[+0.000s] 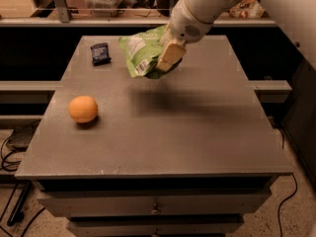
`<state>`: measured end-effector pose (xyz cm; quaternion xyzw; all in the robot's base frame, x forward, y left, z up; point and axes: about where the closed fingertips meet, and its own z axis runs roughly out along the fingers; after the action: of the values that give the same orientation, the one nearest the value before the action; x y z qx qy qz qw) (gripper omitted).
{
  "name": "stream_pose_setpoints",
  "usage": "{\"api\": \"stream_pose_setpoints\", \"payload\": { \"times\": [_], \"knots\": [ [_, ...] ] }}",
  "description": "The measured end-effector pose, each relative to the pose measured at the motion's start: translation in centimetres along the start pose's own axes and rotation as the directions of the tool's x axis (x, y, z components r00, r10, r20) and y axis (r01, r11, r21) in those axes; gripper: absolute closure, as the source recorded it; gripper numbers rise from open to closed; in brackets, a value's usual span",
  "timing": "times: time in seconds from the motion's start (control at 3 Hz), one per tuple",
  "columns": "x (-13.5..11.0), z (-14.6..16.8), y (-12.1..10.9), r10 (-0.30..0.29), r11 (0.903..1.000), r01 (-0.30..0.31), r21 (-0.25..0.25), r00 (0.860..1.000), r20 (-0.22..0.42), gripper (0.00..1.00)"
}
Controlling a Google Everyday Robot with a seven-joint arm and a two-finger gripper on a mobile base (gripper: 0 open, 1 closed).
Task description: Move green rice chip bag near rxbar blueberry
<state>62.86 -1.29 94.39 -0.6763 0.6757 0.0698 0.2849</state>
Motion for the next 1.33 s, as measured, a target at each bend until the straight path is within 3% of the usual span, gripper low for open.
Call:
{"api": "stream_pose_setpoints", "payload": {
  "times": [0.33, 0.67, 1.33],
  "knots": [
    [-0.4, 2.7, -1.3, 0.014, 0.9999, -0.013, -0.006, 1.0, 0.025, 1.0],
    [-0.2, 5.1, -2.5, 0.044, 0.998, -0.041, -0.048, 0.996, 0.08, 0.82],
    [-1.7, 8.0, -4.2, 0.063, 0.9869, -0.024, -0.16, 0.969, 0.241, 0.36]
  ]
}}
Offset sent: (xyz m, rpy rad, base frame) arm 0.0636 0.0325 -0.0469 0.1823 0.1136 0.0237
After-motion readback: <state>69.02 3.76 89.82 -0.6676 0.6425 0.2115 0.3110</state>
